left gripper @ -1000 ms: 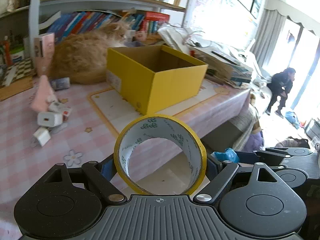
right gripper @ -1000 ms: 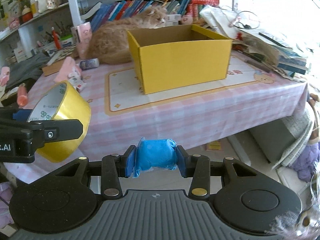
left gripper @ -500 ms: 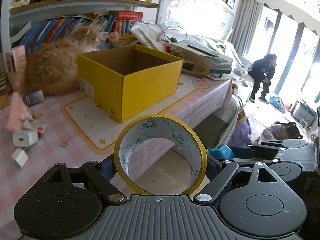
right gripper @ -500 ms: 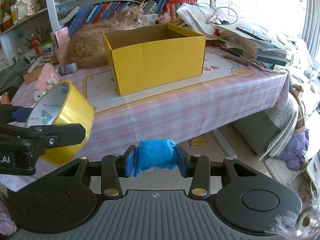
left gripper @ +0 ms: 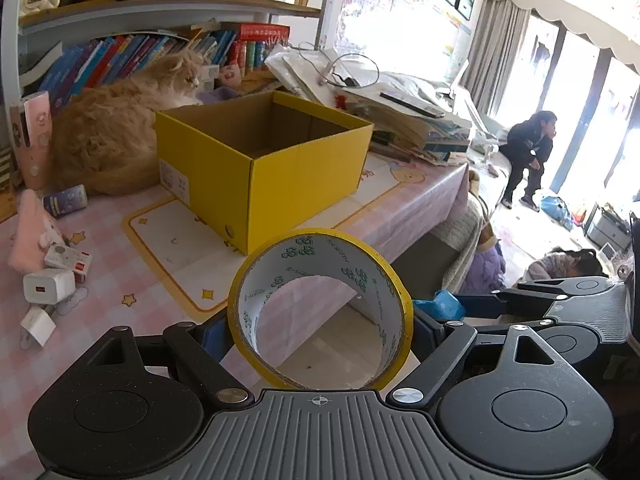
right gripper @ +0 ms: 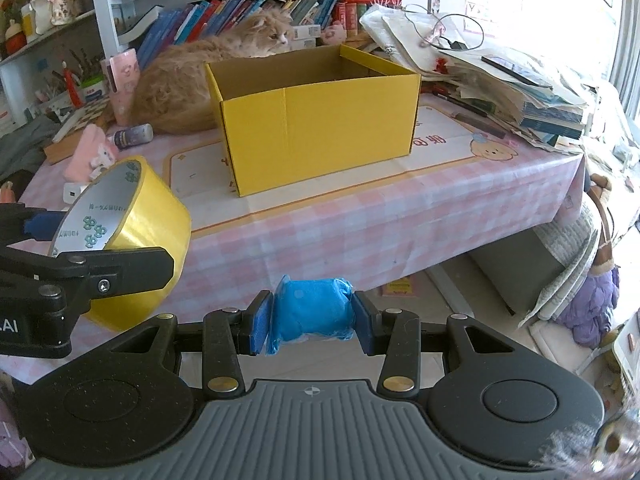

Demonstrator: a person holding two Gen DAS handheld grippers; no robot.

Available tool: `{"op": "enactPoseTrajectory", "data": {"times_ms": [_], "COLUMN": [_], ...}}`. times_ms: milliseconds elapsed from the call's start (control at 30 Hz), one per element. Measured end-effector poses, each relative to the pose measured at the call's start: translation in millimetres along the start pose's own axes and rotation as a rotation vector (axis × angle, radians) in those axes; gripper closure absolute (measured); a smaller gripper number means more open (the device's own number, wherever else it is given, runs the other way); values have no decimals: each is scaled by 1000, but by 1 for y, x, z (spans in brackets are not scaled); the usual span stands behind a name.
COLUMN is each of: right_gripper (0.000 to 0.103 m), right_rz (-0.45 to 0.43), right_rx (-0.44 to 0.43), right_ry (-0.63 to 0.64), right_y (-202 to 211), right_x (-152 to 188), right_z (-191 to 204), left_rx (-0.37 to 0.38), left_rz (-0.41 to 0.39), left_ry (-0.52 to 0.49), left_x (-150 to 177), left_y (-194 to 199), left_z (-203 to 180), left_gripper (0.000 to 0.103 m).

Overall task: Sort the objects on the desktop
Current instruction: 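Carry the tape roll and blue cloth toward the yellow box with both grippers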

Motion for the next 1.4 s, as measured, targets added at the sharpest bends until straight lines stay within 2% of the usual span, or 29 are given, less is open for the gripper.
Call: {"op": "enactPoseTrajectory", "data": {"times_ms": [567,800,1000,1400], "right_gripper": [63,63,63,63], "right_rz": [33,31,8,-58], "right_rx": [-20,-36,-77,-217], "right_ry": [-3,-12,36,119], "right_y": [-23,-37,-54,-74], "right_x": [-13,-28,-59,-151], "right_z": [-16,-29,-34,-45], "left_rx": [-16,-46,-115,-234], "left_rz": [8,-20,-57,-120], "left_ry": [-25,-59,-49,28], "left_x": [-16,-32,-64,-126], "left_y": [-25,-37,-46,-72], "left_z": [-8,-14,-7,3], "left_gripper": [16,16,16,16]}}
Point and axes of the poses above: each gripper's, at about its wrist camera, not at the fingertips, and y roughly against the way its jaws point, z to its left, x to its underside, the point moved 8 cm from there along -y, roughly the way its jaws point, and after that the axes turned 13 degrees about -y, right-handed, at the moved point
